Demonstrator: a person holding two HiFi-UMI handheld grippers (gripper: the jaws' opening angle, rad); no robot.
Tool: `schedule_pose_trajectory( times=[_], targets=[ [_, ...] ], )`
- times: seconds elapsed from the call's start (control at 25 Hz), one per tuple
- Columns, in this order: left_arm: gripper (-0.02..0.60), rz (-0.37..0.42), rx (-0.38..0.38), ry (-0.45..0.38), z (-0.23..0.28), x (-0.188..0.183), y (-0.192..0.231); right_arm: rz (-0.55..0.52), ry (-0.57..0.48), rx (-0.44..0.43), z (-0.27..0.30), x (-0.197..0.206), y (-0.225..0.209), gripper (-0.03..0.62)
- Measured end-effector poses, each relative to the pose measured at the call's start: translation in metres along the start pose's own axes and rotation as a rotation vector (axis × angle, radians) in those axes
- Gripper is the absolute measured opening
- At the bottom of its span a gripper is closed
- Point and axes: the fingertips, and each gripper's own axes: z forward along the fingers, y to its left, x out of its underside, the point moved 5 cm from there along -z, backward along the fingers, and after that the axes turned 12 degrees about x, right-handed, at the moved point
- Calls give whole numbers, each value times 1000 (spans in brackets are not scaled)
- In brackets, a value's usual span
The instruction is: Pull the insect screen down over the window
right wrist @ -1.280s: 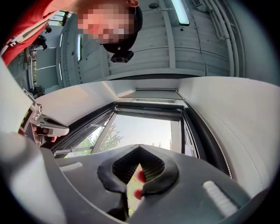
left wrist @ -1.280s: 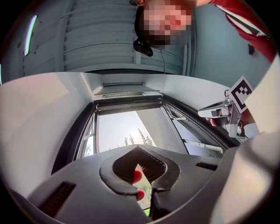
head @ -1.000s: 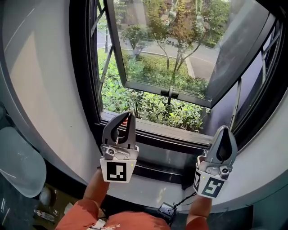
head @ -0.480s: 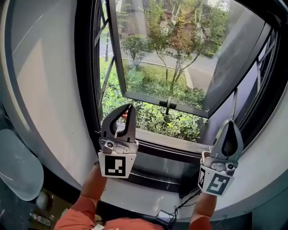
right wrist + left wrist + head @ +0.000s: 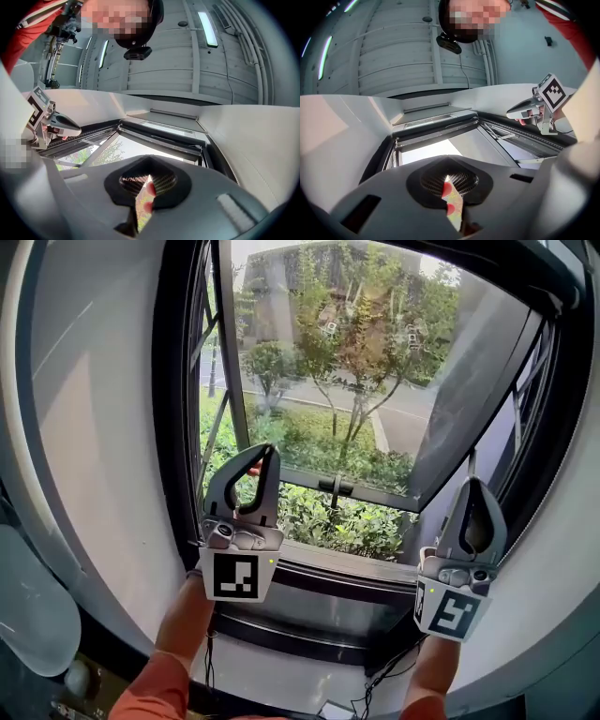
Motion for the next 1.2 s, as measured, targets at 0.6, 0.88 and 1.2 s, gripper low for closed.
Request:
schedule_pose_trajectory(
  times=[0.6,0.88,1.2],
  targets=[
    [6,94,6,-8,67,-17,35,-215,-86,-43,92,-22,-3,9],
    [6,271,25,15,106,-25,48,-339,-12,-50,125,-13,1,9],
    [6,428,31,56,144,-41,71,-467,-49,-45,176,-20,-7,9]
  ],
)
